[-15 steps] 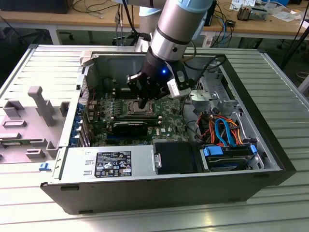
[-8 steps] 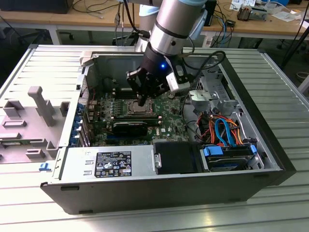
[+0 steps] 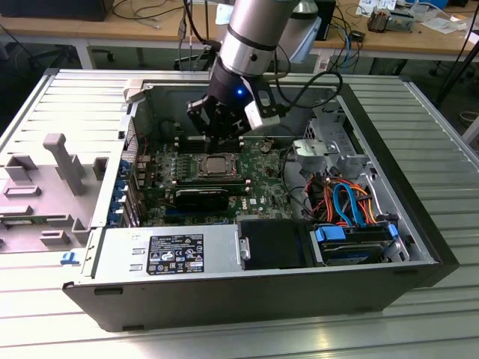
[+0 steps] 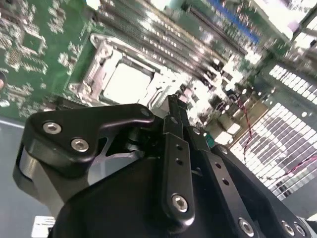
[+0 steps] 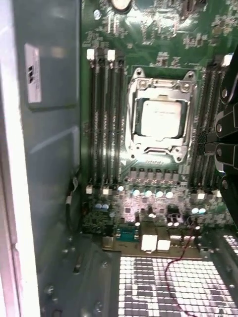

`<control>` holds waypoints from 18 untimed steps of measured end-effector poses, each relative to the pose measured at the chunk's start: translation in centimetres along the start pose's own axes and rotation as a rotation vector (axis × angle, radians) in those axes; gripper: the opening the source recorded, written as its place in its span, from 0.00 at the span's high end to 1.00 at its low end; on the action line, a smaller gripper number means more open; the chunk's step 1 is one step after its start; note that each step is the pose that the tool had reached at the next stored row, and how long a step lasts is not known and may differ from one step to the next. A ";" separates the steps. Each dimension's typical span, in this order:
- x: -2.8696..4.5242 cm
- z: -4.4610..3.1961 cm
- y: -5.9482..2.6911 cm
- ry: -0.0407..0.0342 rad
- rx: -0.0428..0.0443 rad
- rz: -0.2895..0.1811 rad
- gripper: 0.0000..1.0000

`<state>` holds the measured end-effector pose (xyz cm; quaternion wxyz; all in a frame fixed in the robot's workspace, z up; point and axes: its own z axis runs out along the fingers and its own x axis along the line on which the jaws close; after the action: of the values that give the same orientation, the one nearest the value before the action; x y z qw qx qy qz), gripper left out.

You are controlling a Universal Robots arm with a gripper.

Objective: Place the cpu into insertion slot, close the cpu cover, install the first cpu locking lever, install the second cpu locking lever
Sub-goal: 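Install the second cpu locking lever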

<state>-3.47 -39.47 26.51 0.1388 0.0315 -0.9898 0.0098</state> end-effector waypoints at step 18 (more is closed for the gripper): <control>0.36 0.32 0.75 -0.2113 0.0081 0.004 0.89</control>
<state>-3.95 -38.75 26.29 0.0335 0.0309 -0.9989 0.0108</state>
